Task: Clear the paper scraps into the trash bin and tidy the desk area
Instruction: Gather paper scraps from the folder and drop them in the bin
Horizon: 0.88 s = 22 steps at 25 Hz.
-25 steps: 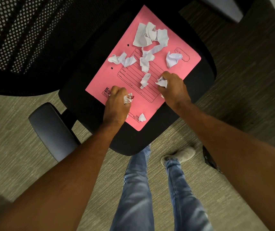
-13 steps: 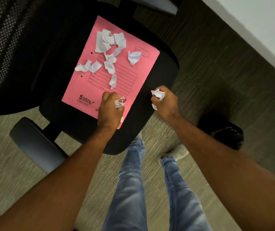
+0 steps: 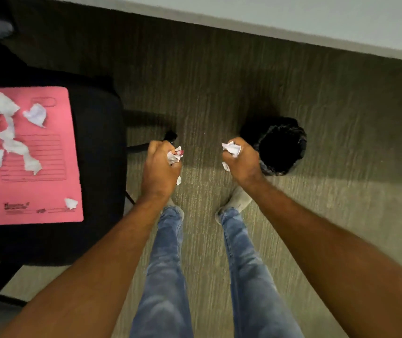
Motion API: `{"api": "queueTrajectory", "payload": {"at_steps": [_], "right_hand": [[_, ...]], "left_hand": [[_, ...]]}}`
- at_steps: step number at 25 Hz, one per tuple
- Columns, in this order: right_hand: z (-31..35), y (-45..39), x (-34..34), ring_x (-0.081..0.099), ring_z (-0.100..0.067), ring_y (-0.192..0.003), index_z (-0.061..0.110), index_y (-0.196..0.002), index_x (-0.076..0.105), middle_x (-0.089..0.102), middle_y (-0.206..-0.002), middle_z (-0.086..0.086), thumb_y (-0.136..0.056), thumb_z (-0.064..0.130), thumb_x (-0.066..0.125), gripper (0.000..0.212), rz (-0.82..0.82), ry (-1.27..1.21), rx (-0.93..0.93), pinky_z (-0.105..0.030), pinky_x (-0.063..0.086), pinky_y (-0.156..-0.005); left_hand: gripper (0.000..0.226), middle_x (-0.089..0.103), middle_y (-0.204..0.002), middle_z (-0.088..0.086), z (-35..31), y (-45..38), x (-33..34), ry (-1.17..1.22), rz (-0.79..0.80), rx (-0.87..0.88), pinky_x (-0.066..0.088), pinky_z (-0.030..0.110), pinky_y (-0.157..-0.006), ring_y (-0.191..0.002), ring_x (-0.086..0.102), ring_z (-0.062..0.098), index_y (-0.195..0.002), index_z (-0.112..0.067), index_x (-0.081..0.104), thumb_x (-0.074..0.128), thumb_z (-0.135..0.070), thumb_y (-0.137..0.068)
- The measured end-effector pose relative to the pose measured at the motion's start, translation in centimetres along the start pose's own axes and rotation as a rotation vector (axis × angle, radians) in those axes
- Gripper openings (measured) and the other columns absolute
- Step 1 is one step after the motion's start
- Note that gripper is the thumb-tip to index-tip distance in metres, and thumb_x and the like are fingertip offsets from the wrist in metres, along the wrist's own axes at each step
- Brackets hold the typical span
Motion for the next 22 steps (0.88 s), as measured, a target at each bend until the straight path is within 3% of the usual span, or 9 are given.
{"api": "queueTrajectory", "payload": {"at_steps": [4, 8, 15, 17, 19, 21, 22], "right_hand": [[-8.8, -0.8, -7.0, 0.061, -0.012, -0.069, 0.015, -0.1, 0.068, 0.066, -0.08, 0.001, -0.09, 0.012, 0.069, 0.01, -0.106, -0.1, 0.121, -0.027, 0.049, -0.066], [-16.3, -1.8, -12.1, 0.06, -0.011, -0.07, 0.017, -0.1, 0.066, 0.064, -0.078, 0.004, -0.092, 0.013, 0.07, 0.01, -0.182, -0.197, 0.22, -0.022, 0.045, -0.06], [-26.7, -6.4, -15.6, 0.062, -0.016, -0.075, 0.01, -0.111, 0.069, 0.067, -0.088, -0.004, -0.091, 0.014, 0.072, 0.021, -0.275, -0.307, 0.348, -0.014, 0.041, -0.055], [-29.1, -8.2, -15.4, 0.065, -0.019, -0.077, 0.009, -0.111, 0.068, 0.07, -0.091, -0.007, -0.091, 0.015, 0.073, 0.021, -0.277, -0.362, 0.377, -0.019, 0.048, -0.059], [-31.4, -10.2, -14.6, 0.071, -0.022, -0.078, 0.01, -0.11, 0.07, 0.073, -0.093, -0.01, -0.091, 0.016, 0.073, 0.02, -0.26, -0.458, 0.424, -0.028, 0.054, -0.062], [-33.5, -11.8, -13.3, 0.073, -0.007, -0.06, 0.024, -0.095, 0.067, 0.074, -0.077, 0.001, -0.092, 0.018, 0.074, 0.009, -0.222, -0.549, 0.468, -0.021, 0.052, -0.048], [-35.4, -13.4, -12.0, 0.071, -0.002, -0.053, 0.028, -0.09, 0.063, 0.072, -0.07, 0.007, -0.093, 0.019, 0.073, 0.015, -0.186, -0.576, 0.484, -0.018, 0.048, -0.041]], "left_hand": [[0.011, 0.049, -0.105, -0.002, -6.5, 0.8, 8.6, -0.042, 0.121, 0.066, 0.044, 0.028, -0.072, -0.084, 0.055, 0.016, -0.093, -0.008, 0.065, 0.068, 0.0, -0.086], [0.012, 0.049, -0.103, -0.002, -11.7, 1.8, 16.8, -0.095, 0.233, 0.145, 0.046, 0.03, -0.072, -0.083, 0.055, 0.016, -0.092, -0.009, 0.065, 0.068, 0.001, -0.086], [0.02, 0.047, -0.105, -0.003, -14.7, 0.4, 30.1, -0.169, 0.333, 0.111, 0.041, 0.02, -0.067, -0.081, 0.053, 0.013, -0.099, -0.013, 0.065, 0.072, -0.002, -0.083], [0.022, 0.049, -0.107, -0.001, -14.3, -0.6, 33.3, -0.154, 0.326, 0.058, 0.039, 0.008, -0.058, -0.075, 0.051, 0.008, -0.103, -0.012, 0.066, 0.072, -0.002, -0.084], [0.027, 0.053, -0.11, 0.003, -13.7, -2.0, 36.5, -0.121, 0.32, -0.022, 0.046, 0.006, -0.054, -0.078, 0.058, 0.009, -0.11, -0.009, 0.067, 0.073, -0.003, -0.084], [0.033, 0.06, -0.117, 0.011, -12.4, -3.3, 39.6, -0.088, 0.35, -0.15, 0.063, 0.031, -0.062, -0.091, 0.068, 0.026, -0.117, -0.009, 0.067, 0.074, -0.005, -0.085], [0.035, 0.062, -0.119, 0.014, -11.2, -4.0, 42.2, -0.089, 0.357, -0.213, 0.065, 0.042, -0.069, -0.096, 0.07, 0.031, -0.119, -0.01, 0.066, 0.074, -0.005, -0.085]]}}
Point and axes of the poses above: each hand's wrist, its own y-axis away from the middle knuckle, its own x-axis out of the palm, z = x × y, the point moved 6 cm from there along -y, towards the middle knuckle
